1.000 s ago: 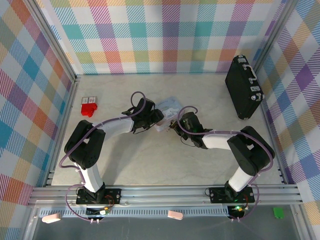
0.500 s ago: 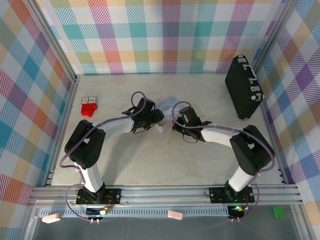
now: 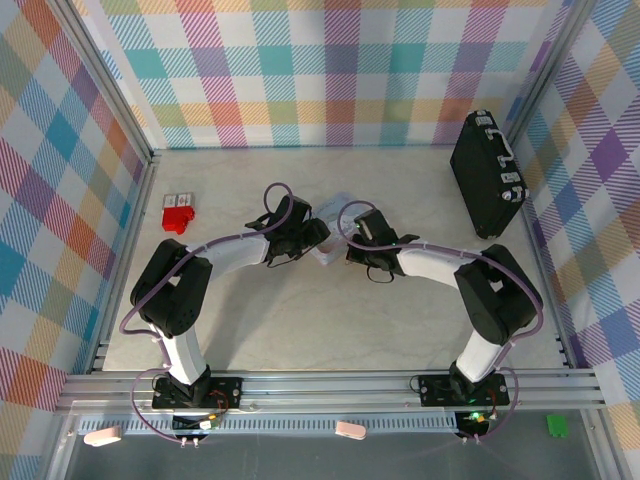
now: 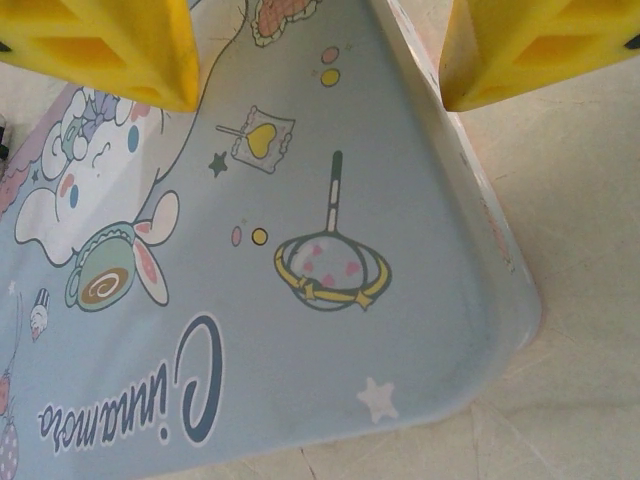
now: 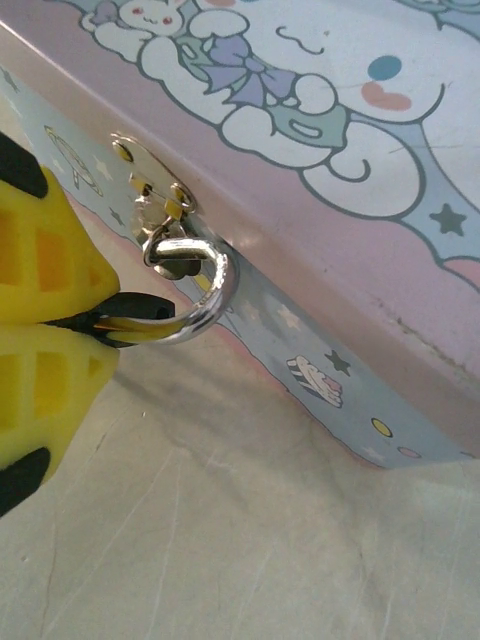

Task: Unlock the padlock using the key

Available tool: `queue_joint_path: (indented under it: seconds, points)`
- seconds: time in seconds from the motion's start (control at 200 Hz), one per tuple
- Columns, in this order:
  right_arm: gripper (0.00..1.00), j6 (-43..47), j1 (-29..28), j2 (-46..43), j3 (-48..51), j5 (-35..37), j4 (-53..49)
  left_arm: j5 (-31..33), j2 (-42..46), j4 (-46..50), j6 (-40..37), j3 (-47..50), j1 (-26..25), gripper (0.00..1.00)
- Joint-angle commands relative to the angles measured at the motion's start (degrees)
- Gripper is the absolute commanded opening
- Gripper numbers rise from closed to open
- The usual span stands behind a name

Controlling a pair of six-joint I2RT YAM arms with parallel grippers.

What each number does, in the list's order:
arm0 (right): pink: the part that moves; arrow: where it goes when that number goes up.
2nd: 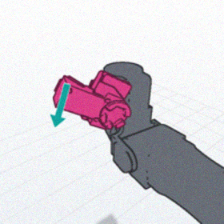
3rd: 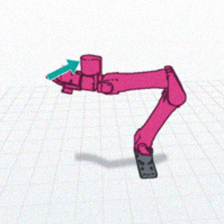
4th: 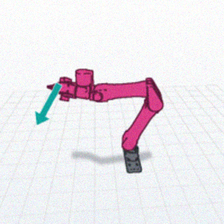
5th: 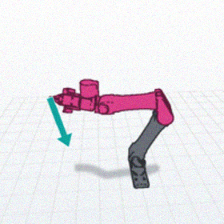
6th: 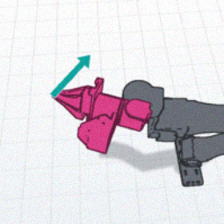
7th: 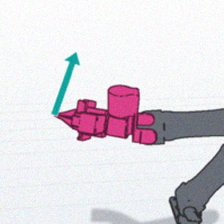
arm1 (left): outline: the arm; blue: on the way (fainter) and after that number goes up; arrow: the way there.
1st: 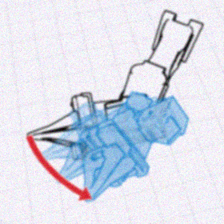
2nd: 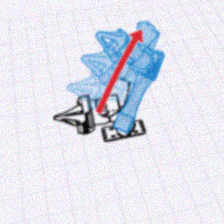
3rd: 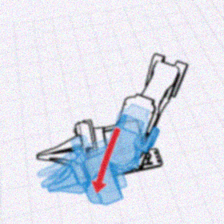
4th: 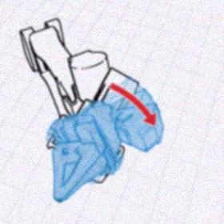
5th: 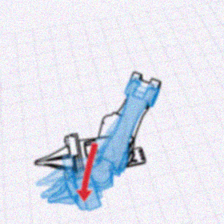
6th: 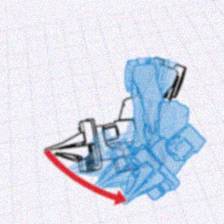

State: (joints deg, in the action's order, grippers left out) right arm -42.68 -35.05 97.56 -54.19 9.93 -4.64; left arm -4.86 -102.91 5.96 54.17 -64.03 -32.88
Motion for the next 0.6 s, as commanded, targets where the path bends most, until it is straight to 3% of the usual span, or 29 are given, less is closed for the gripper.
queue_joint_path:
  seconds: [0.0, 0.26, 0.46, 0.595]
  points:
    - [0.00, 1.6, 0.9, 1.5, -2.8, 3.6, -6.1, 2.7, -3.2, 8.9, -1.0, 1.5, 0.5, 0.62]
    - [0.01, 0.0, 1.5, 4.6, -8.0, -2.6, -7.6, 2.2, -3.4, 8.9, -1.2, 1.5, -0.1, 0.63]
    - [0.00, -4.7, 8.4, 4.7, -4.5, -12.9, -0.4, 3.9, -2.7, 9.4, -1.2, 1.9, -0.3, 0.63]
    - [0.01, -3.6, 8.3, 3.7, -5.1, -12.5, -2.2, 3.8, -2.9, 9.5, -1.3, 2.0, -0.3, 0.63]
